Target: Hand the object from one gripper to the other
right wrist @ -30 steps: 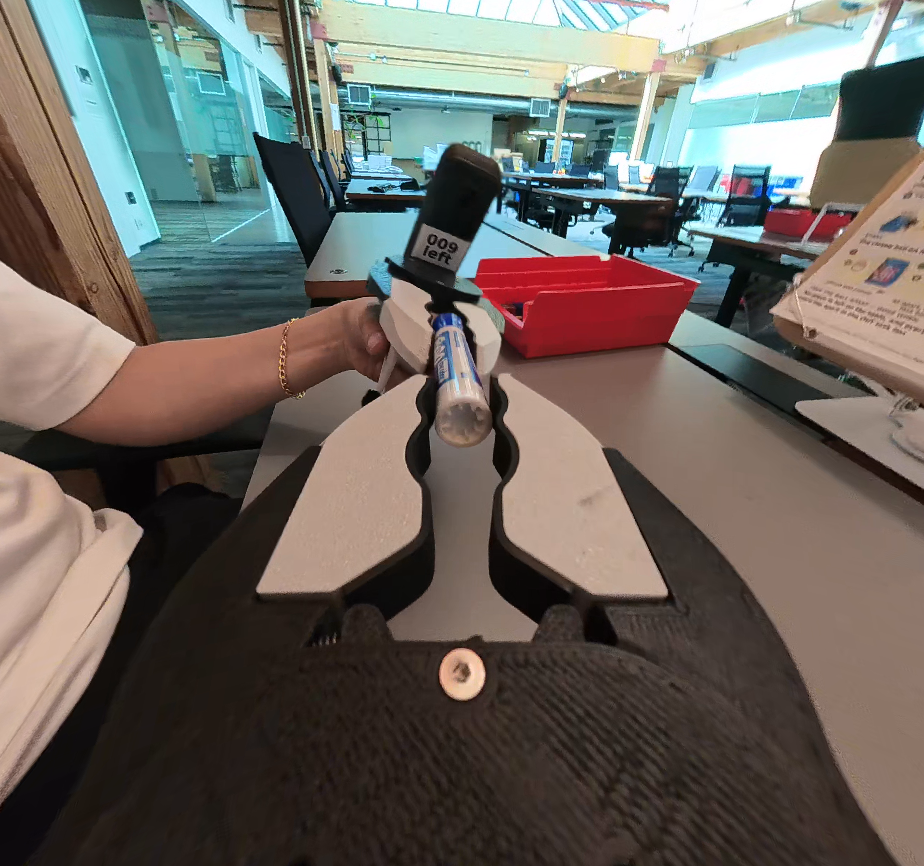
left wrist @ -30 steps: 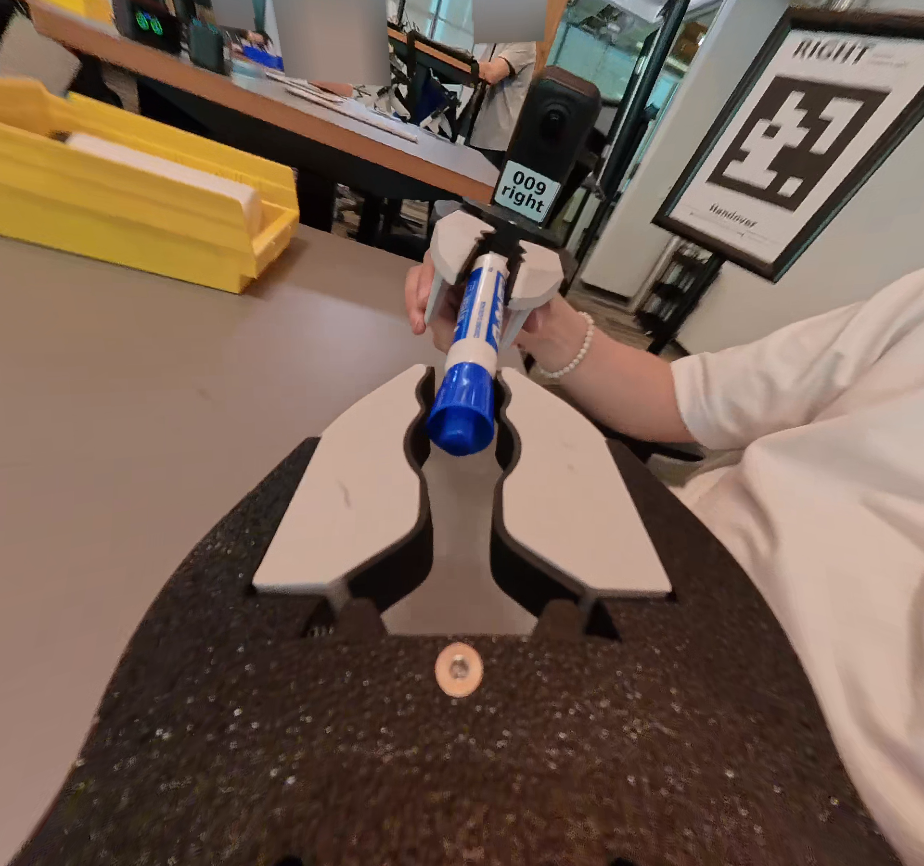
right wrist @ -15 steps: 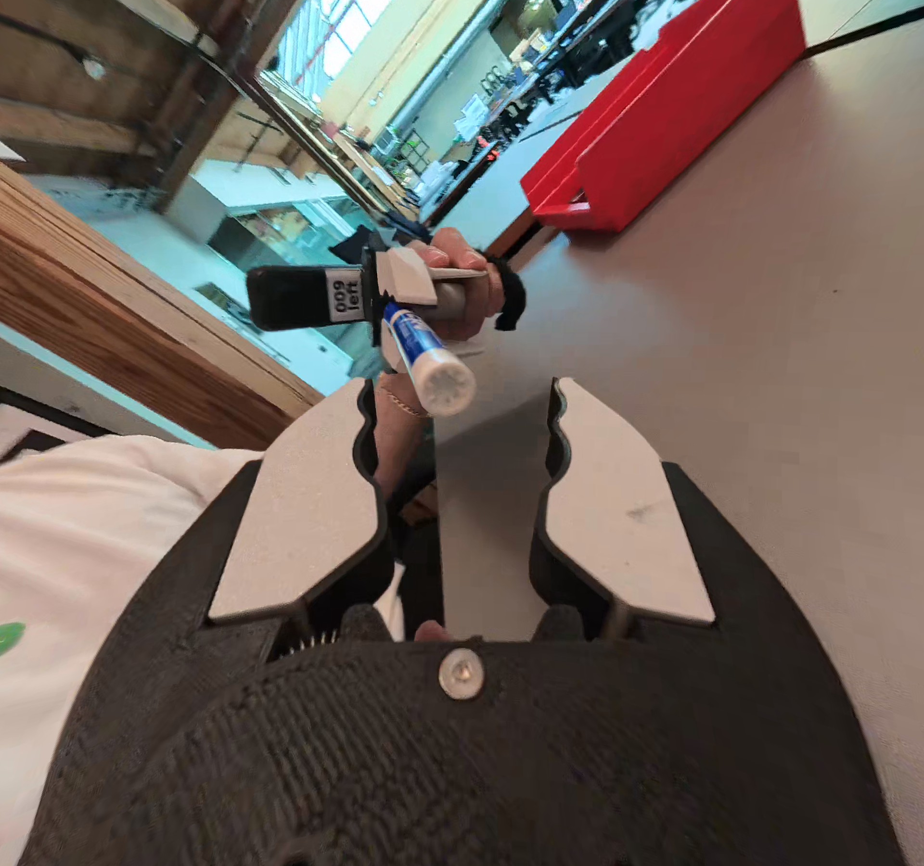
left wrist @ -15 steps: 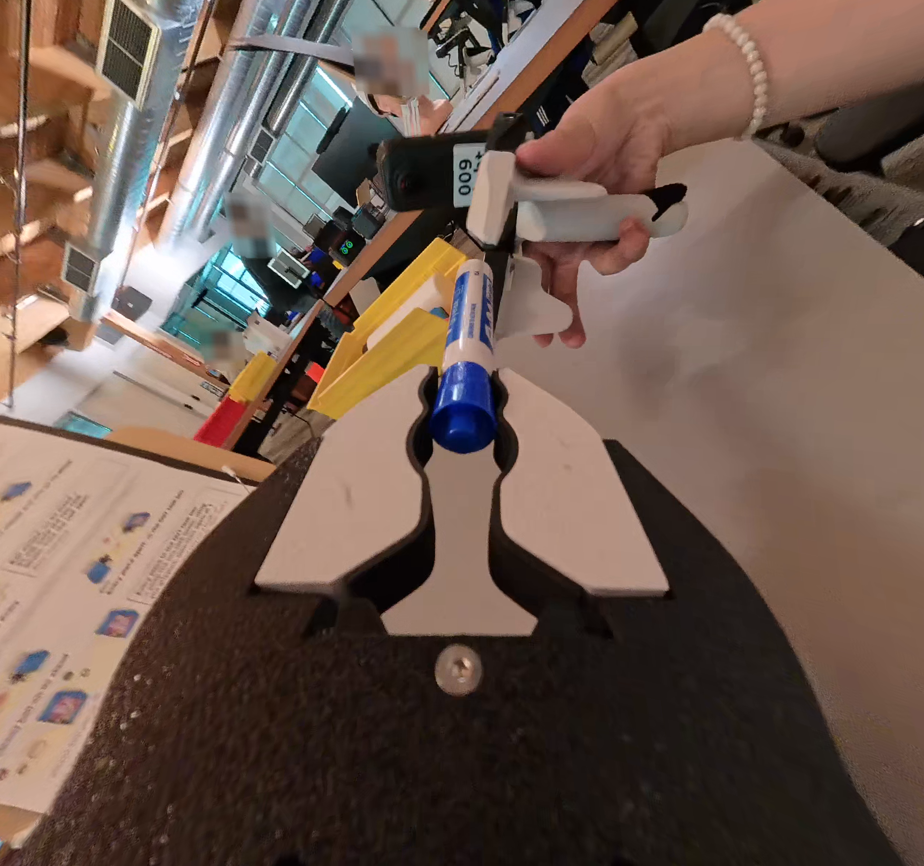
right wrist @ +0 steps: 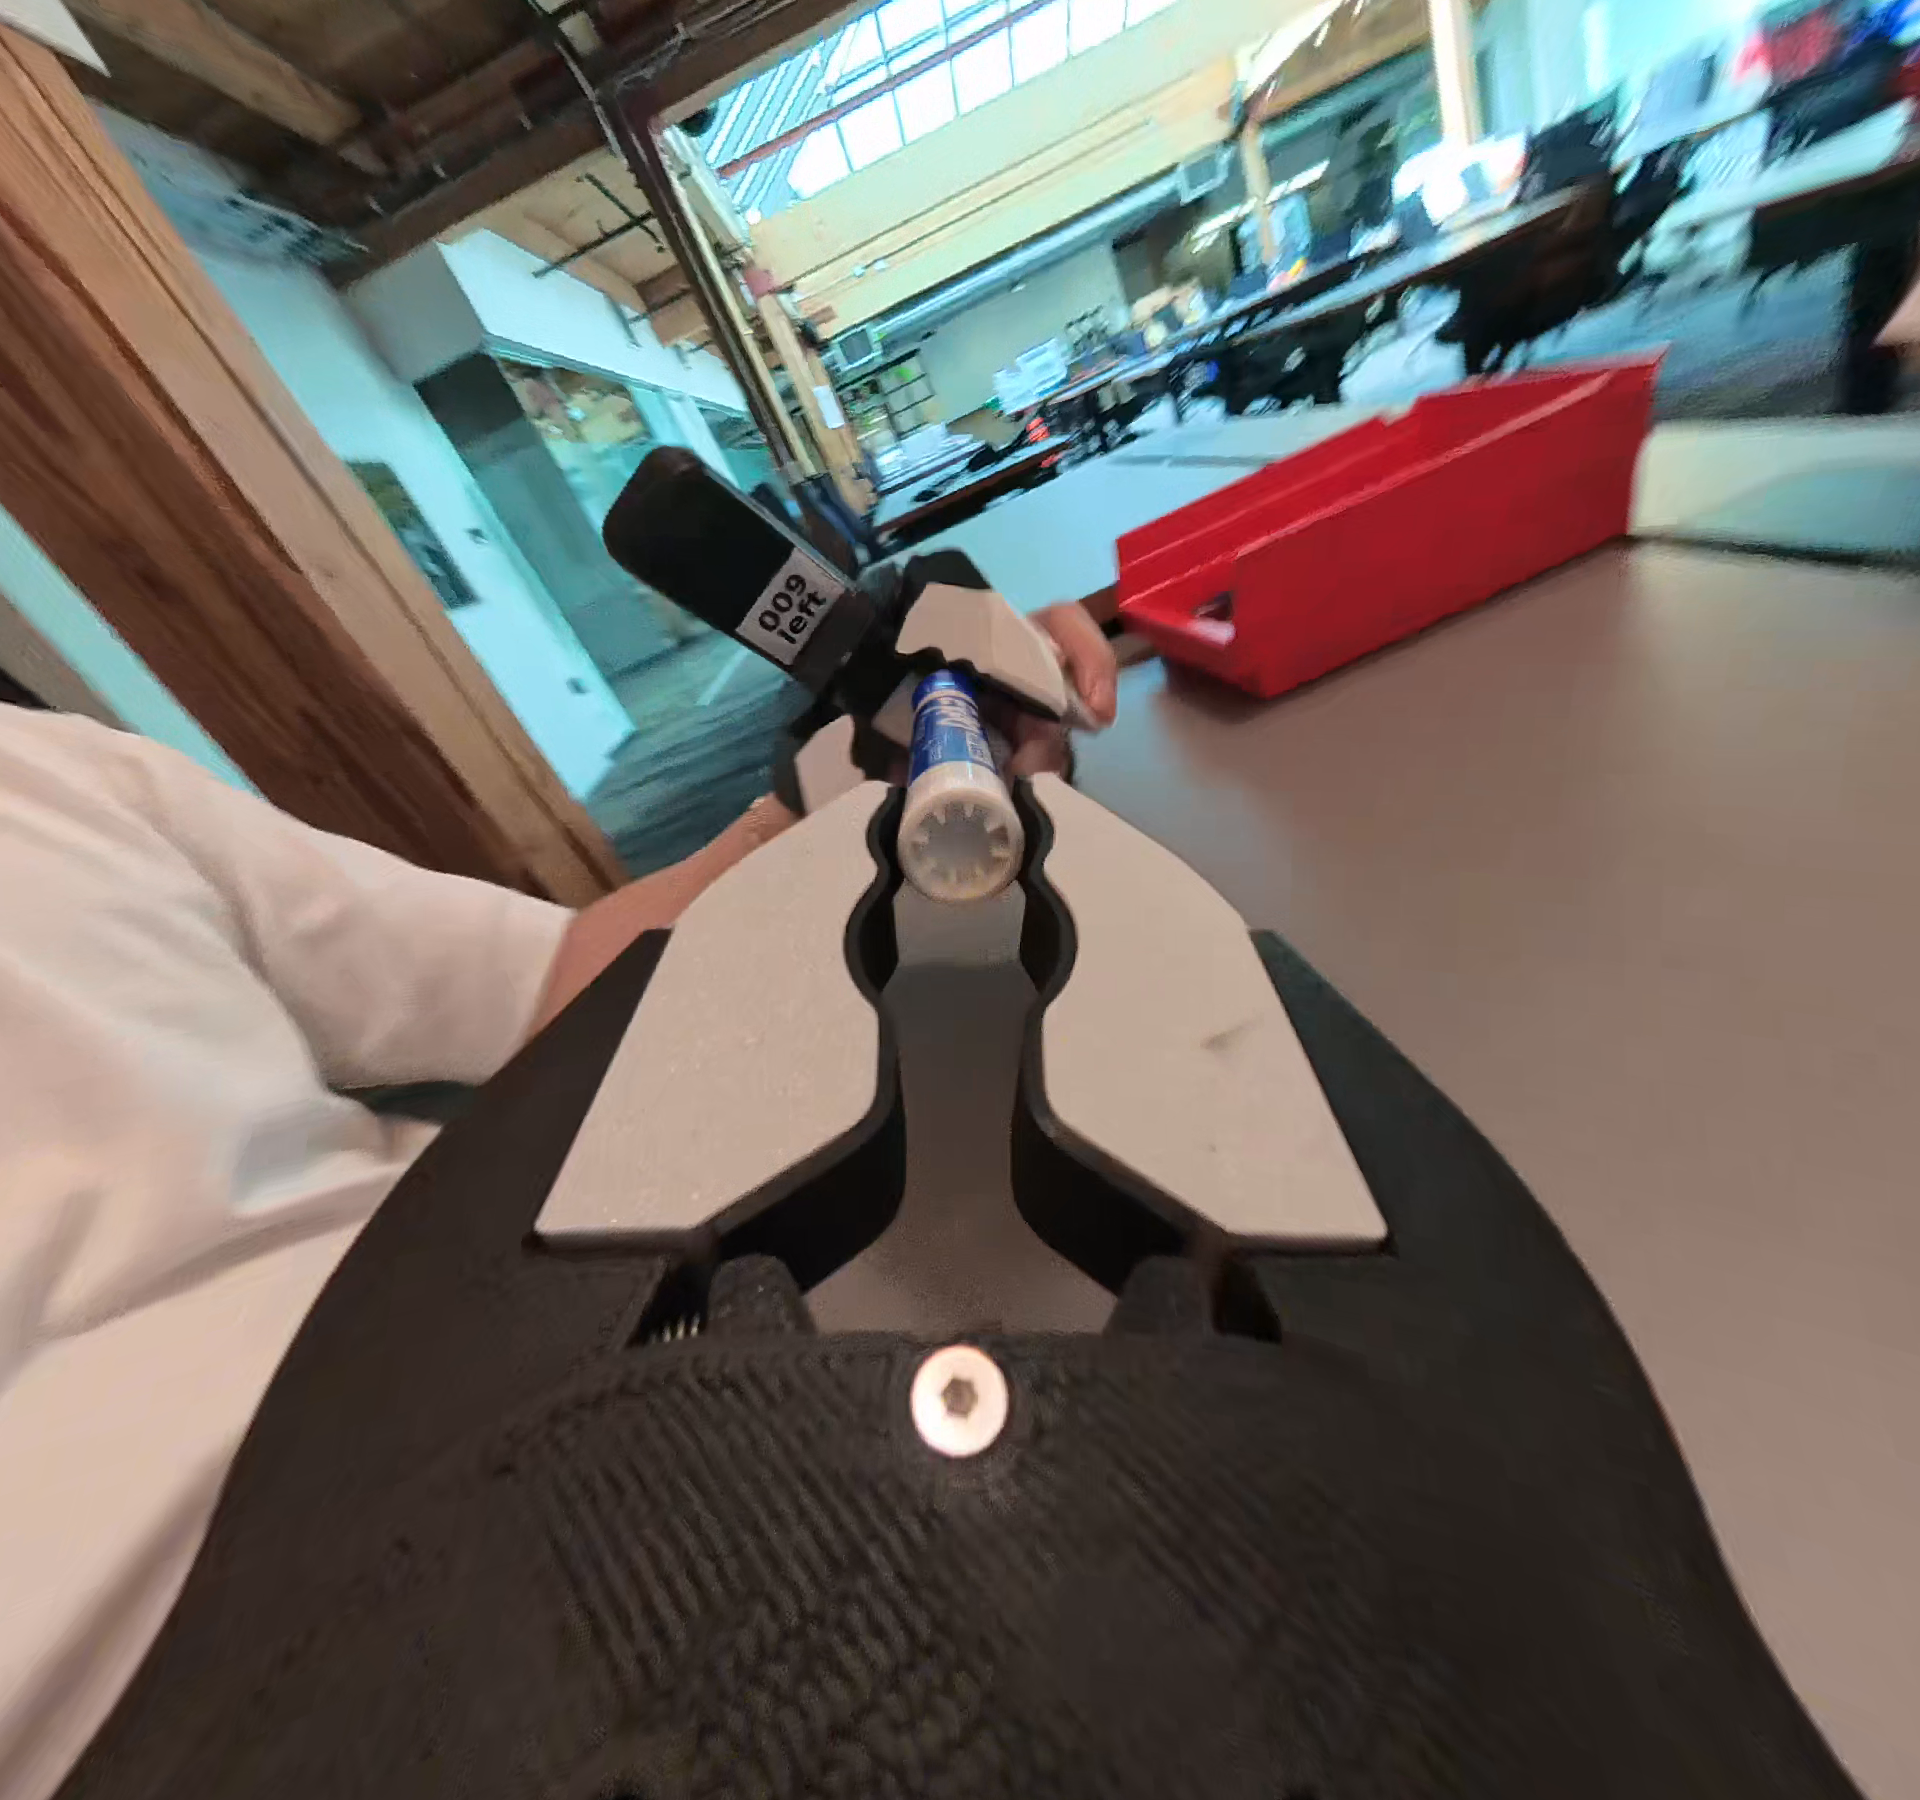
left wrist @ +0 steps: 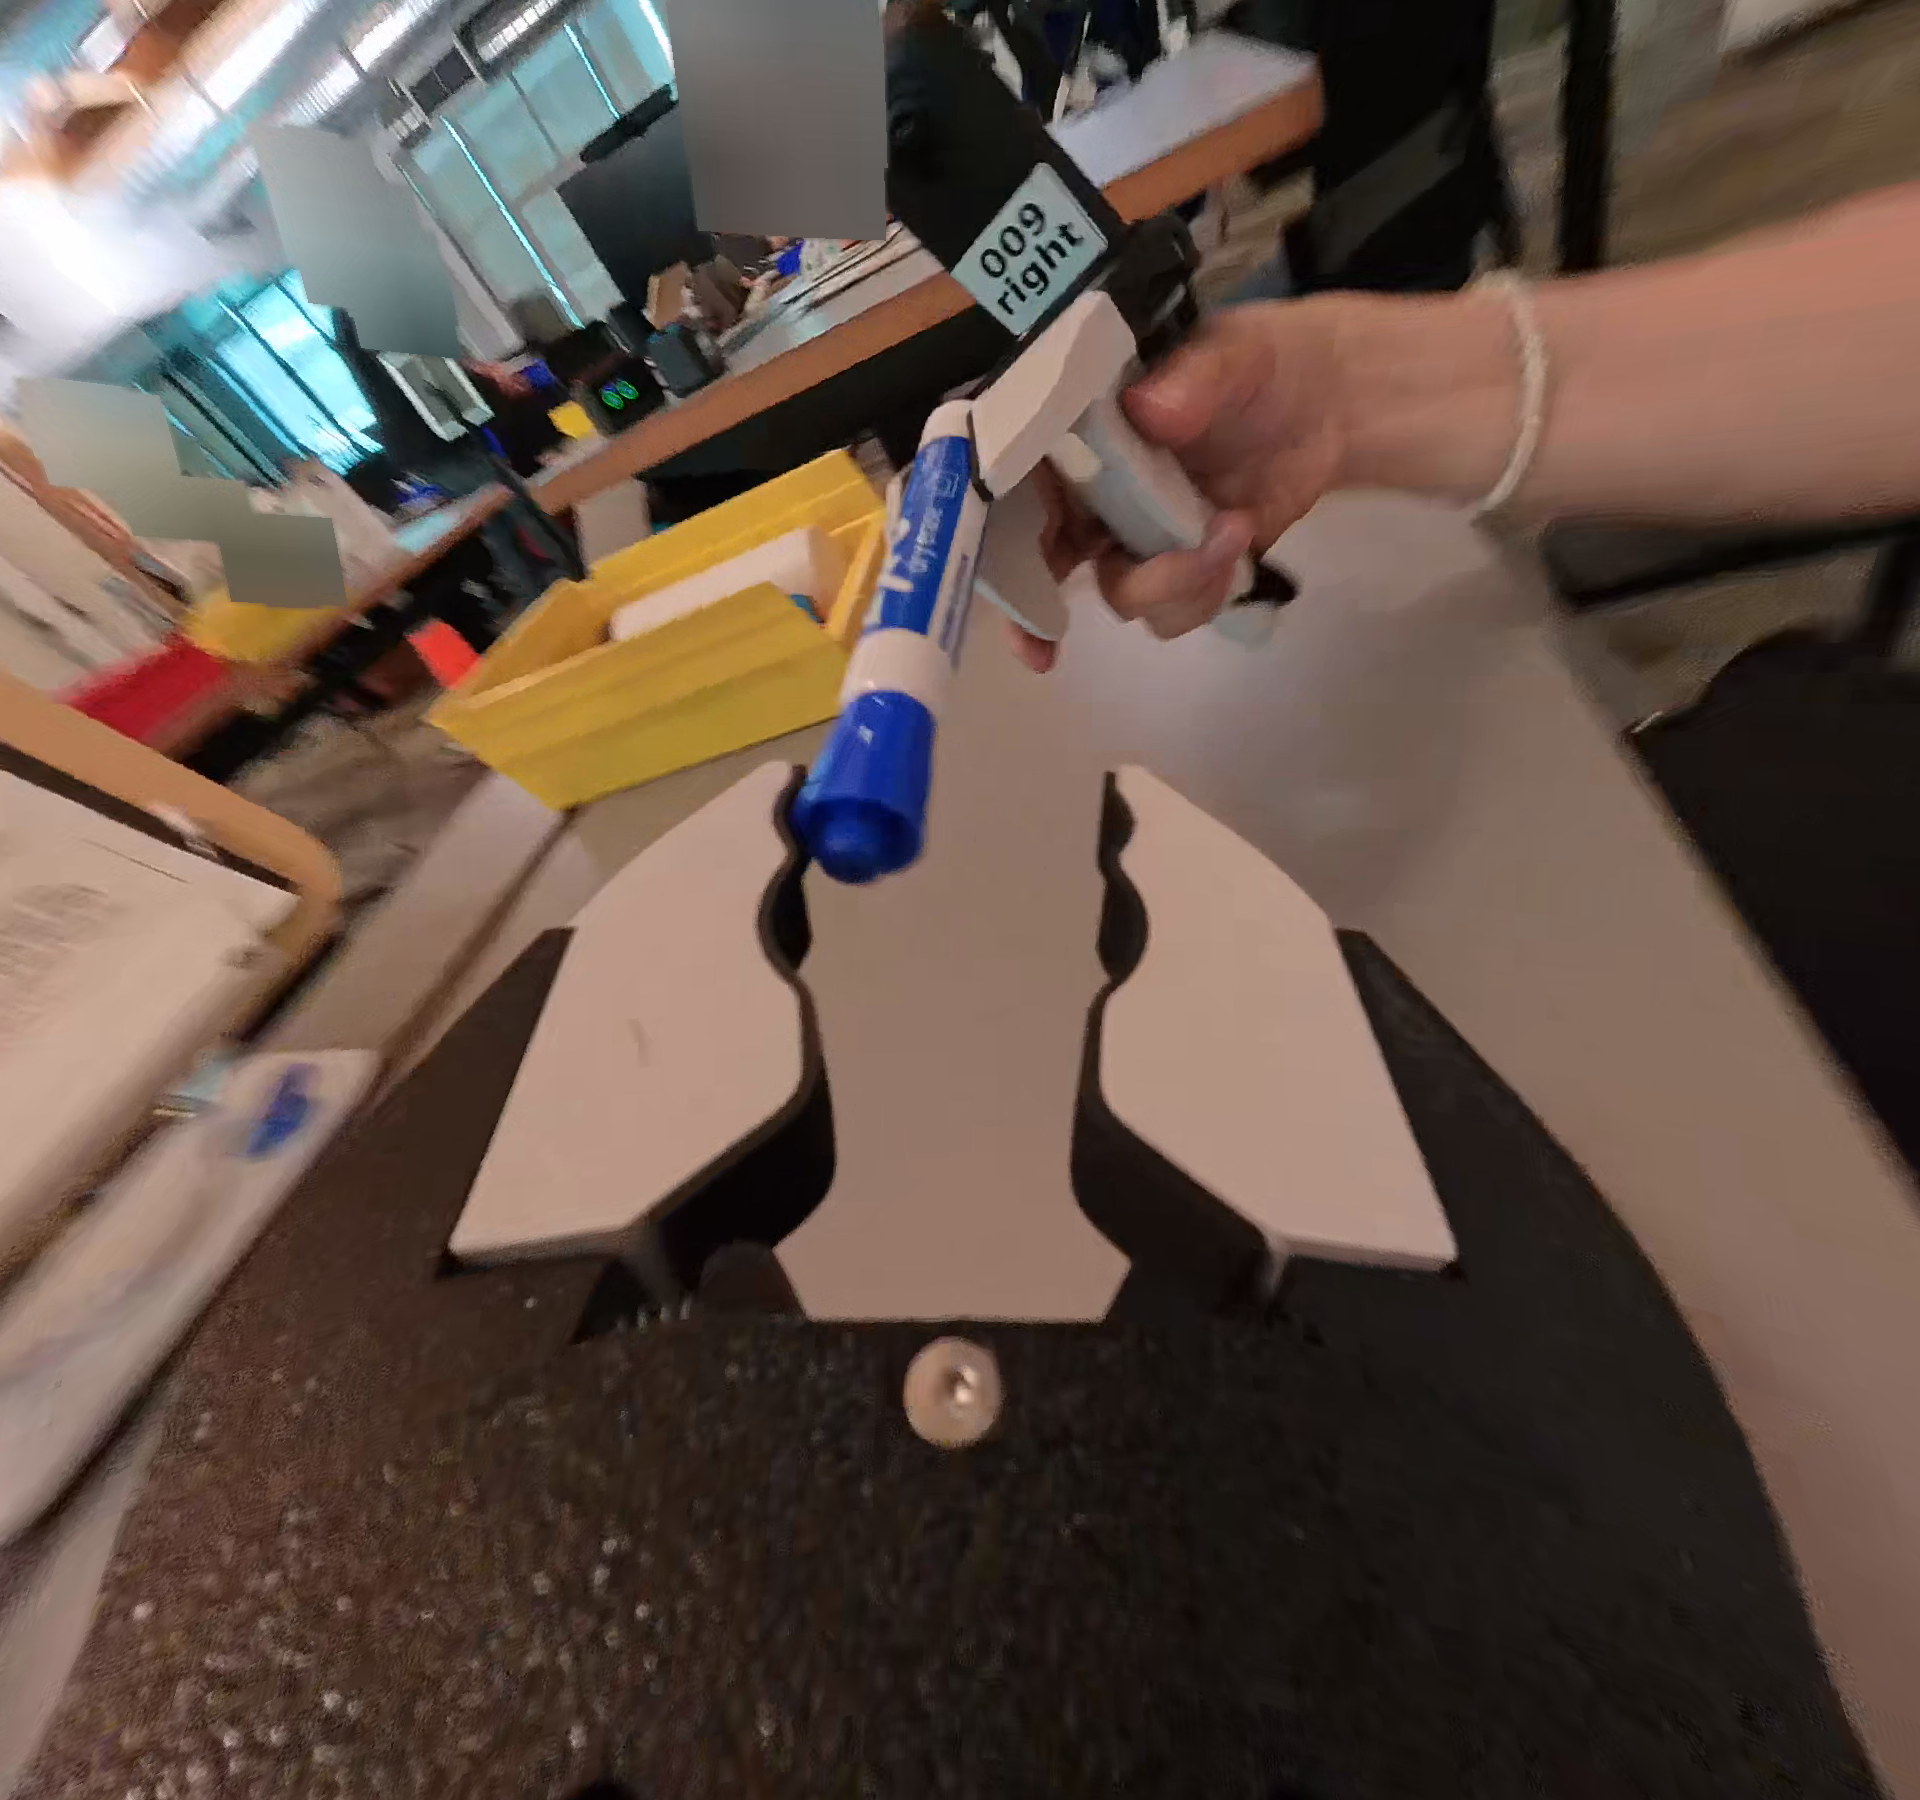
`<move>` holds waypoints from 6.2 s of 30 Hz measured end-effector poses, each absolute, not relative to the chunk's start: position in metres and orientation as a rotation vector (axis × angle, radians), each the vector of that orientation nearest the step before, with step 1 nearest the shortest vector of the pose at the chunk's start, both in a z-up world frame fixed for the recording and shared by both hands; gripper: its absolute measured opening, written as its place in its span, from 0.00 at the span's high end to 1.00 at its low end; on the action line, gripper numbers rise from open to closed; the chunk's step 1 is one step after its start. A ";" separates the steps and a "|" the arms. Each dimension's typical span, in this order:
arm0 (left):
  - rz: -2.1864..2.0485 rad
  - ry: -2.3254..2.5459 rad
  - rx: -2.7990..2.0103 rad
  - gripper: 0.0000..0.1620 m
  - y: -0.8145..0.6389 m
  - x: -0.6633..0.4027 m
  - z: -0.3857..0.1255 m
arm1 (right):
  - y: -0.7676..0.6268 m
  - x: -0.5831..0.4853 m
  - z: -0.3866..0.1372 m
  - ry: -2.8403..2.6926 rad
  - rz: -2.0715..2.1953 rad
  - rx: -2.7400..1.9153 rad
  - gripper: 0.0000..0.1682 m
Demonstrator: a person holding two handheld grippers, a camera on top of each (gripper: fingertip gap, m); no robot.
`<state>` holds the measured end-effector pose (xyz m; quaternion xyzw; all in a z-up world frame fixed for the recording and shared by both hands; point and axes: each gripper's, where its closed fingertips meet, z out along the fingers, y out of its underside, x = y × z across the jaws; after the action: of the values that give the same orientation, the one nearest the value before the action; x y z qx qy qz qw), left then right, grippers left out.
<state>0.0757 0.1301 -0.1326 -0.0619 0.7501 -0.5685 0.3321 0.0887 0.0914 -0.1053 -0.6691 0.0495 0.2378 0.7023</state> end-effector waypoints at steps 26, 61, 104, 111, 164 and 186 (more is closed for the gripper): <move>-1.895 2.001 -0.515 0.89 0.132 0.082 -0.125 | 0.095 0.092 -0.119 -0.197 -0.152 -1.614 0.71; -2.058 1.859 -0.517 0.87 0.112 0.069 -0.085 | 0.122 0.059 -0.111 -0.065 0.279 -1.454 0.89; -1.855 2.447 -0.334 0.85 0.079 0.034 -0.148 | 0.066 0.041 -0.059 -0.342 0.216 -1.308 0.89; -1.728 2.394 -0.388 0.88 0.084 0.054 -0.160 | 0.076 0.059 -0.068 -0.220 0.147 -1.390 0.88; -1.746 2.433 -0.283 0.89 0.079 0.040 -0.158 | 0.083 0.039 -0.113 -0.398 0.219 -1.603 0.89; -1.030 1.790 -0.427 0.83 0.093 0.112 -0.132 | 0.100 0.104 -0.081 0.082 -0.222 -1.512 0.89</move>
<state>0.1123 0.0932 -0.1316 -0.1761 0.7382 -0.4249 0.4935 0.1037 0.1005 -0.0809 -0.6843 0.0373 -0.1004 0.7213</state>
